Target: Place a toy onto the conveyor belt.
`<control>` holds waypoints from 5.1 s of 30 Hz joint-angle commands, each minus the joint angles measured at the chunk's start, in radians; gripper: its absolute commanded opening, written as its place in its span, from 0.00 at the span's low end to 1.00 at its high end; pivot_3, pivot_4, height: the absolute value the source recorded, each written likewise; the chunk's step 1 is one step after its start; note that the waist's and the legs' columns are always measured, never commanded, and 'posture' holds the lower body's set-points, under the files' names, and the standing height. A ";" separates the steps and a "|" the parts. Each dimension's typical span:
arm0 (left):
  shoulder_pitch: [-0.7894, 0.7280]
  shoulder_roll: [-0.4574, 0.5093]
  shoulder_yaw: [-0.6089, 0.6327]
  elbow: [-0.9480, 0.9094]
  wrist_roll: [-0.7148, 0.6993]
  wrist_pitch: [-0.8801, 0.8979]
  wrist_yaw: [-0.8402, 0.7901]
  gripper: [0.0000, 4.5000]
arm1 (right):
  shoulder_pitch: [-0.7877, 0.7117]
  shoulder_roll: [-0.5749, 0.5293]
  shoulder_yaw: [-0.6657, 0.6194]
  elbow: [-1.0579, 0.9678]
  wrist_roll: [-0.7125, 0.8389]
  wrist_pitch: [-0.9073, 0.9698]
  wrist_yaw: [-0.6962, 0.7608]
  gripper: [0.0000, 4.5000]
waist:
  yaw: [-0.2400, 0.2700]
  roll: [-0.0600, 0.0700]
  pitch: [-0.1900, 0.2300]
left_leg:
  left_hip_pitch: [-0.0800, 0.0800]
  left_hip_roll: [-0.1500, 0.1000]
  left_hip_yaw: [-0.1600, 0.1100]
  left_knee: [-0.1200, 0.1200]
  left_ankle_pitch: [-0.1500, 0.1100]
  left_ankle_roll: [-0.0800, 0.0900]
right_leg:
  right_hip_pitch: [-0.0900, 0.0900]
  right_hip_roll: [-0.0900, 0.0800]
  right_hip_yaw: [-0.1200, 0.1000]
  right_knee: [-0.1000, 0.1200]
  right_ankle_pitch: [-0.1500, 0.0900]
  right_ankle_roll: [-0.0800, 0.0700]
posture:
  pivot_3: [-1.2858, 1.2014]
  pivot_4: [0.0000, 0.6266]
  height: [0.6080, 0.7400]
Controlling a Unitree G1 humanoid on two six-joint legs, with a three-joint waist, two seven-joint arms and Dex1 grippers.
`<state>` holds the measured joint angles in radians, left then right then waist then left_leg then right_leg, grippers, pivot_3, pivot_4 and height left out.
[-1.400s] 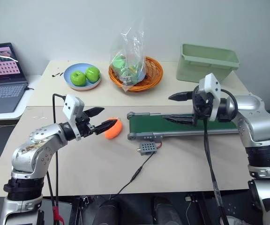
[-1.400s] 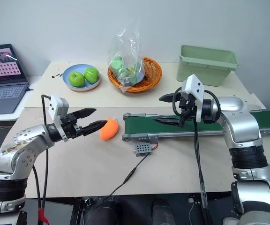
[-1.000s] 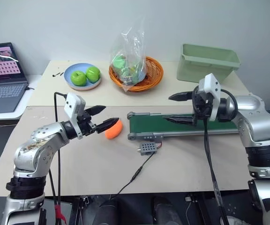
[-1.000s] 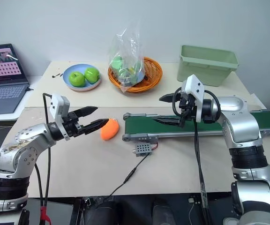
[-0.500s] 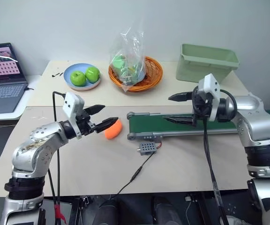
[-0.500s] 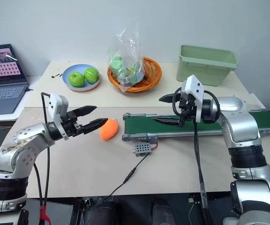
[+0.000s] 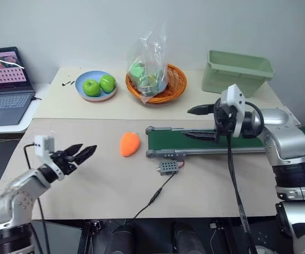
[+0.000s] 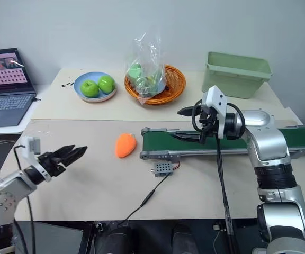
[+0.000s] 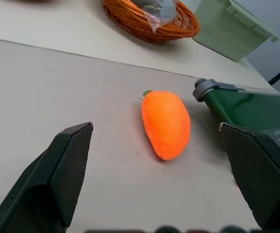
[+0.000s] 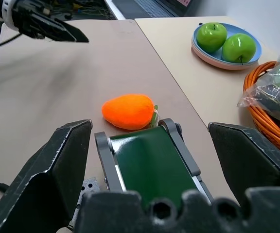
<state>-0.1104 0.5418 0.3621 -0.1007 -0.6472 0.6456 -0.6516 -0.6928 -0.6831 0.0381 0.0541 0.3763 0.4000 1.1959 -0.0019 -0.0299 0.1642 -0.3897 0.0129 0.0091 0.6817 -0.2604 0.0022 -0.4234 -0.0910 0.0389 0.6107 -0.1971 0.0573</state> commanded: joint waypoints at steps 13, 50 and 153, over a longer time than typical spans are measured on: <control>-0.245 -0.246 0.121 0.294 -0.203 0.409 0.354 0.99 | 0.048 -0.055 -0.049 -0.090 0.022 0.017 -0.022 1.00 | -0.014 0.000 0.000 | 0.001 0.000 -0.002 0.000 0.000 0.000 | 0.000 0.000 0.000 0.001 0.000 0.000 | 0.52 0.24 1.00; -0.445 -0.272 0.087 0.359 -0.144 0.326 0.413 0.05 | 0.066 -0.081 -0.054 -0.127 0.020 0.023 -0.066 1.00 | -0.012 0.000 0.000 | 0.000 -0.001 -0.002 0.000 0.000 0.000 | 0.000 0.000 0.000 0.000 0.000 0.000 | 0.52 0.24 1.00; -0.340 0.095 -0.257 -0.200 0.053 -0.055 -0.130 0.99 | -0.006 -0.042 -0.070 -0.110 0.102 0.044 -0.010 1.00 | -0.013 0.001 0.001 | -0.003 0.000 -0.001 0.002 0.000 0.001 | -0.001 0.001 0.000 0.001 0.001 0.001 | 0.52 0.24 1.00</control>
<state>-0.4355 0.6380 0.0739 -0.2592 -0.5752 0.5899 -0.7904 -0.6942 -0.7221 -0.0073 -0.0163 0.4546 0.4446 1.1916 -0.0144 -0.0289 0.1649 -0.3926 0.0132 0.0084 0.6836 -0.2608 0.0033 -0.4243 -0.0903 0.0391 0.6121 -0.1963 0.0588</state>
